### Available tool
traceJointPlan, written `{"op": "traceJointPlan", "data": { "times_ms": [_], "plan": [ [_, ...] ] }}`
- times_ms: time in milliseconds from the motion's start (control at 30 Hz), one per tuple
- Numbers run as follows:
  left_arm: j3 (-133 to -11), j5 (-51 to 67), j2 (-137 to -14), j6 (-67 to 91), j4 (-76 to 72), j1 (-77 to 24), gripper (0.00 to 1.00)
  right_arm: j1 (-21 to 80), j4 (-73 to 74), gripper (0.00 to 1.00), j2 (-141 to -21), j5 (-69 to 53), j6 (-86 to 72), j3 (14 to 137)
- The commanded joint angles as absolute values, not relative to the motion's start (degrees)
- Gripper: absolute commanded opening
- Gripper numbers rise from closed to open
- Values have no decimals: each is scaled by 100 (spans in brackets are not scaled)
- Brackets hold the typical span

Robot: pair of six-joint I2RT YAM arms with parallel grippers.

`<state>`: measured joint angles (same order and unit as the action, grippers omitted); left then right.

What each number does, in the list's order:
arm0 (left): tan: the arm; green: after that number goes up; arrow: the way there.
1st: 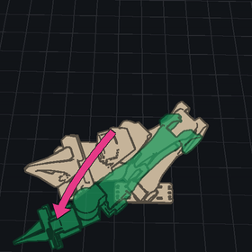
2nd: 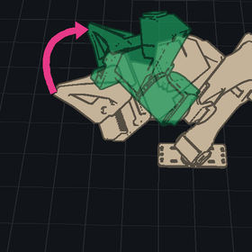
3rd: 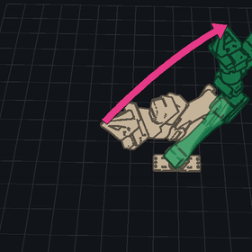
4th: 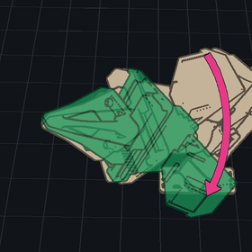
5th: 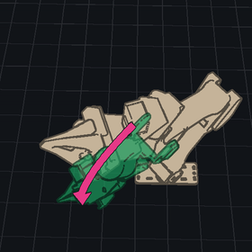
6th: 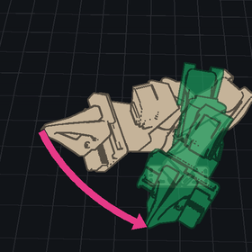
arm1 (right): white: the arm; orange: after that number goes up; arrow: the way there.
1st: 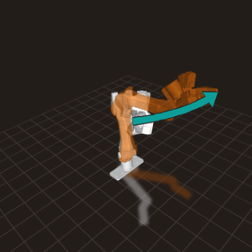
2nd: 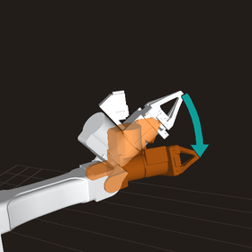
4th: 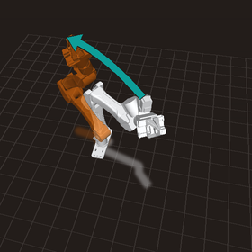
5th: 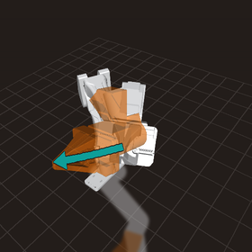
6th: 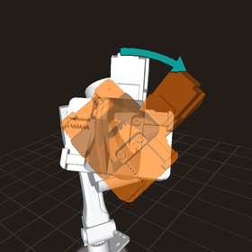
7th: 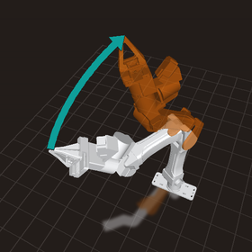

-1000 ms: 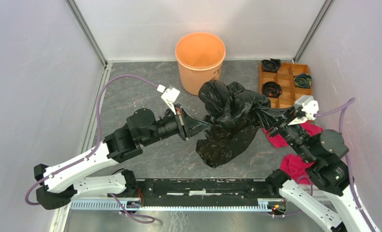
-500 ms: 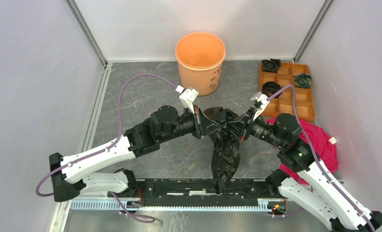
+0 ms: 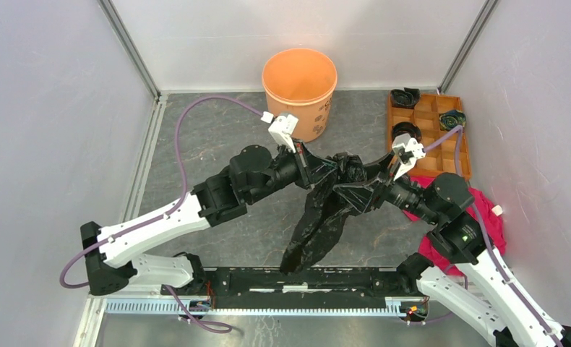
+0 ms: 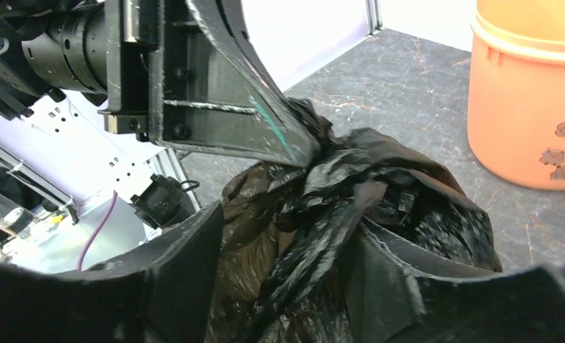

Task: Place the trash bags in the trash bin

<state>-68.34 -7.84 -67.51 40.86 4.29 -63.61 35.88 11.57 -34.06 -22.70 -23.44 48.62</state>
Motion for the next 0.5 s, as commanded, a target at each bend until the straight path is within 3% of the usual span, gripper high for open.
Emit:
{"op": "traceJointPlan", "data": {
  "times_ms": [0,67,133,267,467],
  "plan": [
    [-7255,-837,-7060,3800,96,-6362,2,3590,775,75,-3551,-2465,-2374,4943],
    [-7387,-780,-7207,3766,62,-6361,2,3595,915,87,-3542,-2297,-2302,4991],
    [-7558,-715,-7416,3734,83,-6363,2,3597,1065,91,-3526,-2128,-2199,5048],
    [-7870,-515,-7741,3774,44,-6363,2,3595,1500,92,-3524,-1330,-2218,5139],
    [-8074,-284,-8051,3962,-217,-6366,2,3595,1684,85,-3553,-382,-2490,5136]
  ]
}}
